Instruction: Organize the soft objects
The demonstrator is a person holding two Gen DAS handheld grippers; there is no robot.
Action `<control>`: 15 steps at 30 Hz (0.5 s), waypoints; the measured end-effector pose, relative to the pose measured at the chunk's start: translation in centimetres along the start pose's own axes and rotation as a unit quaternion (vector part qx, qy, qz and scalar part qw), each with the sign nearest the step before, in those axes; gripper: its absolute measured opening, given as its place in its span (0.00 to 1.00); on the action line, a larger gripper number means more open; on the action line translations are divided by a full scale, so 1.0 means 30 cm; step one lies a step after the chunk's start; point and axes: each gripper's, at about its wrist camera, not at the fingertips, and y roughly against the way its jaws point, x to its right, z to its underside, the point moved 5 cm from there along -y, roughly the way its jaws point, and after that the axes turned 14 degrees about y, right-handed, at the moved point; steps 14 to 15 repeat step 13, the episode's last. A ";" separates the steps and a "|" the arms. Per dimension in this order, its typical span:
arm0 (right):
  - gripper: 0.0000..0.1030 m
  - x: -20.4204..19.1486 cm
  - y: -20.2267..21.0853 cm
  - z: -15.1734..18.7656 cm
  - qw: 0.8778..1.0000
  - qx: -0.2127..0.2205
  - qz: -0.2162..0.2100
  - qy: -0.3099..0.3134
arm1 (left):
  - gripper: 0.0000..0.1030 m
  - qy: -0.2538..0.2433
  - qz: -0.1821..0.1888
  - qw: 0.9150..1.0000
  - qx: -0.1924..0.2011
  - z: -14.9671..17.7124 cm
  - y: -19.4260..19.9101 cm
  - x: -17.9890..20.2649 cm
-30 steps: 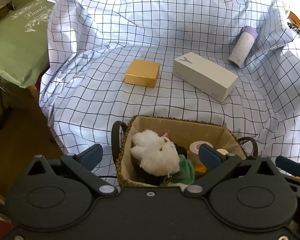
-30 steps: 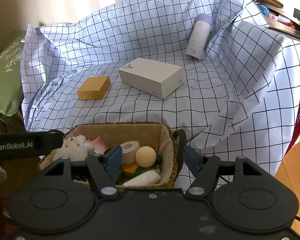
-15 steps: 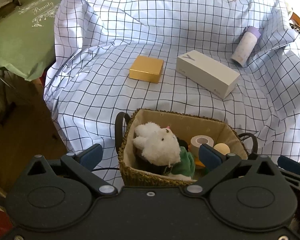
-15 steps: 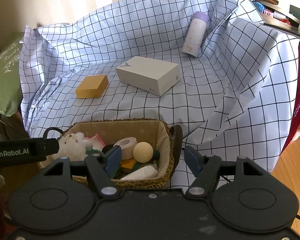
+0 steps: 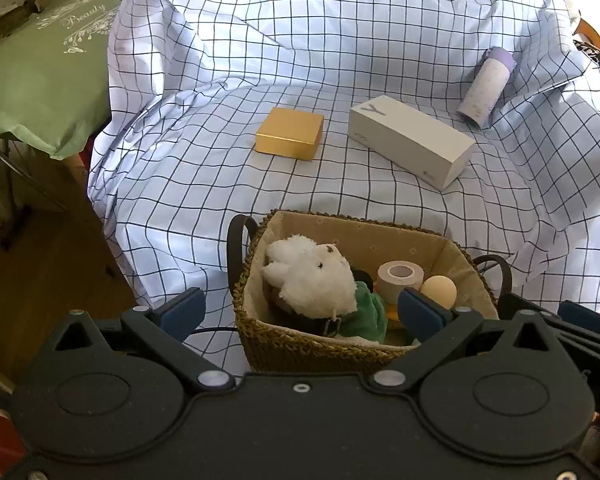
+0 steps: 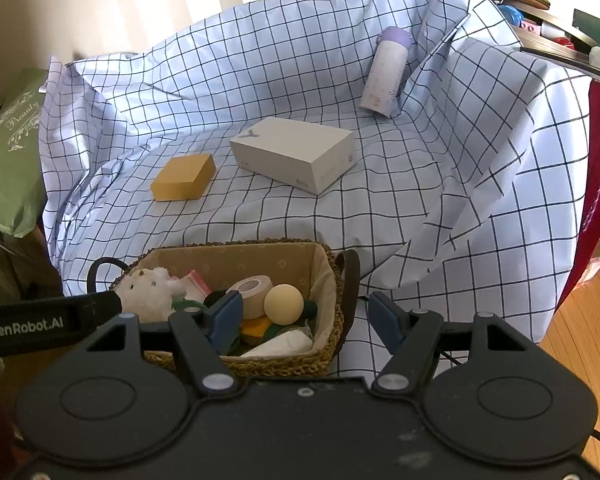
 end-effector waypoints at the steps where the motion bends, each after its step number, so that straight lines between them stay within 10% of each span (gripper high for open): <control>1: 0.67 0.000 0.001 0.001 1.000 0.000 0.000 0.000 | 0.97 0.002 0.000 1.000 0.000 0.001 0.000 -0.002; 15: 0.67 -0.006 0.000 0.003 1.000 -0.003 -0.001 0.002 | 0.97 0.005 -0.007 1.000 0.001 0.006 -0.004 -0.015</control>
